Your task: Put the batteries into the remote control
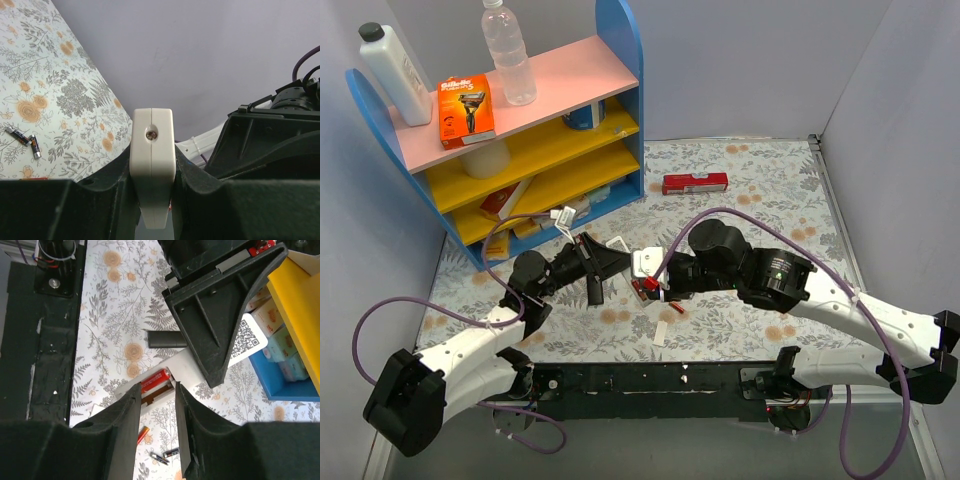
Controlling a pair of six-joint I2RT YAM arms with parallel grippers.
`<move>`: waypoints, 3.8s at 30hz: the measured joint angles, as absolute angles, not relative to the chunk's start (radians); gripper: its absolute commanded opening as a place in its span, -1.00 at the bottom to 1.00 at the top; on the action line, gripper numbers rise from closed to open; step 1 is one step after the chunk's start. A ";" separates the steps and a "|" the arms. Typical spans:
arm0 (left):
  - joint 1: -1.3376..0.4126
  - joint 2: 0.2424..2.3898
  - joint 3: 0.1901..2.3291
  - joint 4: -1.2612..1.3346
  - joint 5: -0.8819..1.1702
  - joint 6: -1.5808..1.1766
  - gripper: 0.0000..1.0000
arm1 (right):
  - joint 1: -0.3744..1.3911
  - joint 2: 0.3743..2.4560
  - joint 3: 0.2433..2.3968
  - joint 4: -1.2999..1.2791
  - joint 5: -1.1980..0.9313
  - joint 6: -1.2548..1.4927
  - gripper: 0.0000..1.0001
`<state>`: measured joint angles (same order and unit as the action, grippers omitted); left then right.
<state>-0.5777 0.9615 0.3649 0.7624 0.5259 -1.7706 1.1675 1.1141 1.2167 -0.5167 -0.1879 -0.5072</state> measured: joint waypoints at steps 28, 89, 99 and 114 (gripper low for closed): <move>-0.578 0.974 0.413 0.709 0.593 -1.767 -1.00 | 1.132 1.192 1.247 -0.536 -0.289 -0.588 -0.37; -0.561 0.955 0.384 0.648 0.437 -1.699 -1.00 | 1.105 1.149 1.144 -0.357 -0.400 -0.320 0.39; -0.560 0.876 0.266 0.451 0.249 -1.649 -1.00 | 1.062 1.113 1.164 -0.456 -0.191 -0.195 0.31; -0.560 0.725 0.133 0.469 0.218 -1.654 -1.00 | 0.975 1.218 0.866 -0.592 0.013 0.054 0.11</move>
<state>-0.5602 0.7250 0.1333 0.4694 0.2176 -1.6535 0.9752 1.2182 0.8658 -0.5922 0.0128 0.0544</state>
